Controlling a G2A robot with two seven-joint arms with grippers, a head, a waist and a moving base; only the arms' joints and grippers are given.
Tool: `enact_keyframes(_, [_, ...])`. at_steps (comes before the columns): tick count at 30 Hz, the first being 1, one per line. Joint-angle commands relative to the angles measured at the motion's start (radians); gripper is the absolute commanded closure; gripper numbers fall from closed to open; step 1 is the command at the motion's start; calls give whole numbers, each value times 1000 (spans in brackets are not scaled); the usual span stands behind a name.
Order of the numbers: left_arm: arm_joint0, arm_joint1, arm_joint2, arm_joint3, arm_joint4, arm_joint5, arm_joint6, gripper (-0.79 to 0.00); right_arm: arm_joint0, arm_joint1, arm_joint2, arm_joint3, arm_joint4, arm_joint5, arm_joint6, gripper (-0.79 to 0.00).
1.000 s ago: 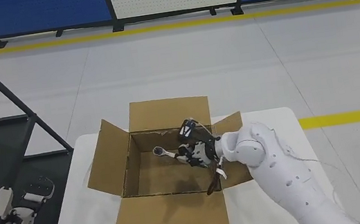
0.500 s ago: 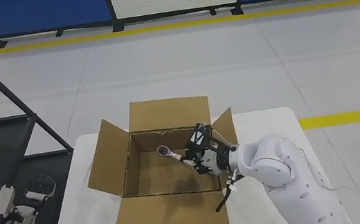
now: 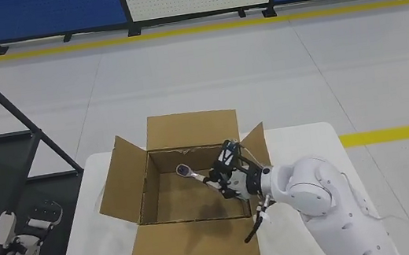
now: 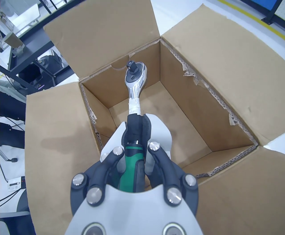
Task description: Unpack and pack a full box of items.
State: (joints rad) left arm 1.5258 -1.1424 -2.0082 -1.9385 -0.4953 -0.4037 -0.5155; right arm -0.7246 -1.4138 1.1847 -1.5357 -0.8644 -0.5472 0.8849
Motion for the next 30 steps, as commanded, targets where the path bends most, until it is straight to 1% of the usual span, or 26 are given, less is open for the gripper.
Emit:
enact_keyframes(1, [0,0,0,1,-1,1,0,-785,-15,5,20,-32,10,-3,-14,0])
enact_keyframes(7, [-7,1,17,1,8,9,-9,-785,-107,28,111,-186,34,15,-56,0])
enact_keyframes(15, [-26,2,39,7,14,18,-20,-785,-265,59,276,-382,78,53,-109,0])
enact_keyframes(21, [-33,3,52,8,17,21,-25,-785,-375,77,392,-456,116,75,-146,0])
enact_keyframes(30, [-43,4,70,2,26,29,-32,-785,-528,96,507,-484,149,98,-202,0])
